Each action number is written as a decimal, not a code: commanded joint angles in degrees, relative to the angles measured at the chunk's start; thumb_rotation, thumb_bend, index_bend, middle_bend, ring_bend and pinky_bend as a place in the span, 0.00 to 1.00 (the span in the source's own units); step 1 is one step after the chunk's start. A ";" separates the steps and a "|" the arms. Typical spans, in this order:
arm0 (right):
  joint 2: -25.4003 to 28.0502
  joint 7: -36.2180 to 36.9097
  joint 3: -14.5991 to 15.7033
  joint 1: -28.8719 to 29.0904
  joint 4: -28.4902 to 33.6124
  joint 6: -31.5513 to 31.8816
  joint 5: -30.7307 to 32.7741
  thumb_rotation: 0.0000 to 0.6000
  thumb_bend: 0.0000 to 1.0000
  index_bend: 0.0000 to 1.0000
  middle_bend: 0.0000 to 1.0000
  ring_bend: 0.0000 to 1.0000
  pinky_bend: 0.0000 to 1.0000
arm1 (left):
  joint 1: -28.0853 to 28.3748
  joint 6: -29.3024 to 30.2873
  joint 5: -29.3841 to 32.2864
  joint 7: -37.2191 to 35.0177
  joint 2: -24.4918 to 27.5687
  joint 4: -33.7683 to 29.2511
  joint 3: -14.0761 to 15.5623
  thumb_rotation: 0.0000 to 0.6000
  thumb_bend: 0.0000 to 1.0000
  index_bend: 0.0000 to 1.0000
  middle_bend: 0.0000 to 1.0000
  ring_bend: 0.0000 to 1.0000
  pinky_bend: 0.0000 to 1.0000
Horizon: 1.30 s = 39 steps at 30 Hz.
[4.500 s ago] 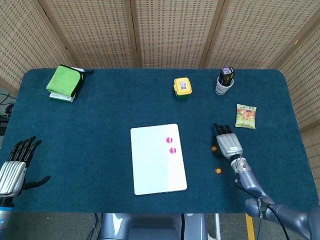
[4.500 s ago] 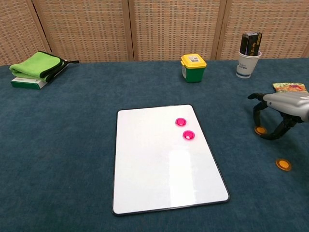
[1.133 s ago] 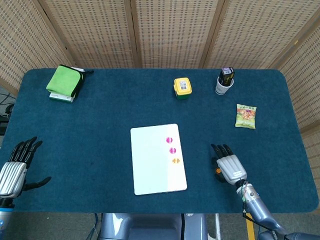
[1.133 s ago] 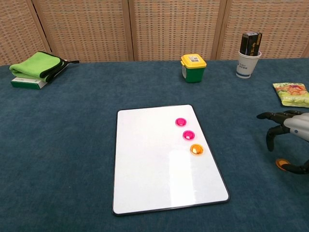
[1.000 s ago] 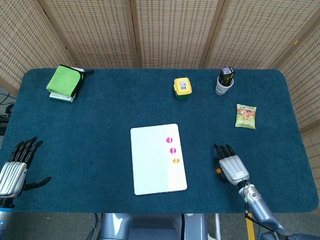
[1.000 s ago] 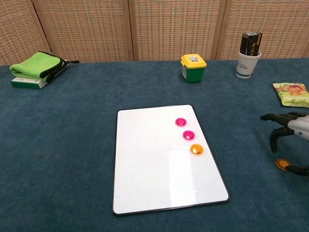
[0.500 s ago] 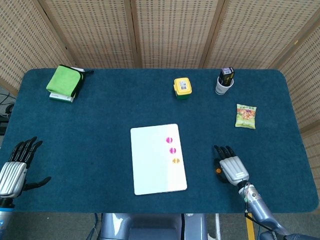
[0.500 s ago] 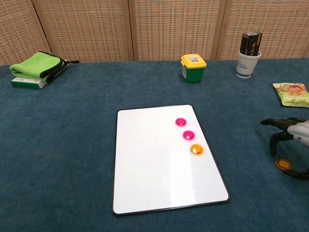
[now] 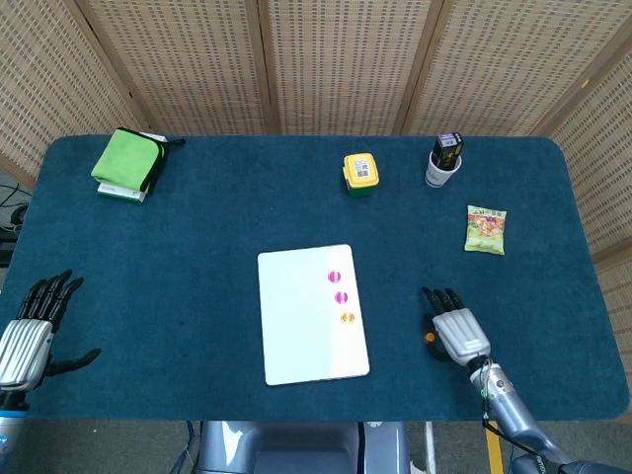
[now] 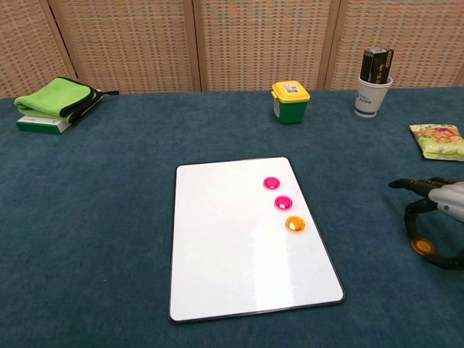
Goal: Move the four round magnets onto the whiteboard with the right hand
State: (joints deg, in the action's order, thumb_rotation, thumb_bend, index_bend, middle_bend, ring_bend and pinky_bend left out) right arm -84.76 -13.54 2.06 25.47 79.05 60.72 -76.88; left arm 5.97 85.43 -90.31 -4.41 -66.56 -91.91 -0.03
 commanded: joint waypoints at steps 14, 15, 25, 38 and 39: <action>1.86 -11.73 -4.30 5.39 14.91 -3.14 0.45 1.00 0.40 0.53 0.00 0.00 0.00 | 0.01 -0.12 0.02 0.02 0.01 -0.08 0.06 1.00 0.00 0.00 0.00 0.00 0.00; 1.07 -13.41 -4.59 6.06 15.59 -3.73 0.95 1.00 0.40 0.53 0.00 0.00 0.00 | 0.01 -0.13 0.02 -0.06 0.02 -0.05 0.07 1.00 0.00 0.00 0.00 0.00 0.00; -3.94 -23.04 -5.81 8.71 16.48 -5.26 8.52 1.00 0.40 0.53 0.00 0.00 0.00 | 0.09 -0.45 0.12 -0.90 0.30 0.06 0.13 1.00 0.00 0.00 0.00 0.00 0.00; -8.58 -27.13 -6.57 11.48 14.46 -5.55 14.33 1.00 0.40 0.53 0.00 0.00 0.00 | 0.06 -0.49 0.23 -0.92 0.31 -0.04 0.13 1.00 0.00 0.00 0.00 0.00 0.00; -8.66 -27.20 -6.54 11.55 14.35 -5.49 14.42 1.00 0.40 0.53 0.00 0.00 0.00 | 0.06 -0.50 0.24 -0.93 0.30 -0.03 0.14 1.00 0.00 0.00 0.00 0.00 0.00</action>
State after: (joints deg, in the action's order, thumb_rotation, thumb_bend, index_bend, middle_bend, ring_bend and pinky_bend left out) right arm -93.39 -40.70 -4.49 36.99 93.43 55.21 -62.48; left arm 6.03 84.93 -90.08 -5.33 -66.26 -91.94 0.11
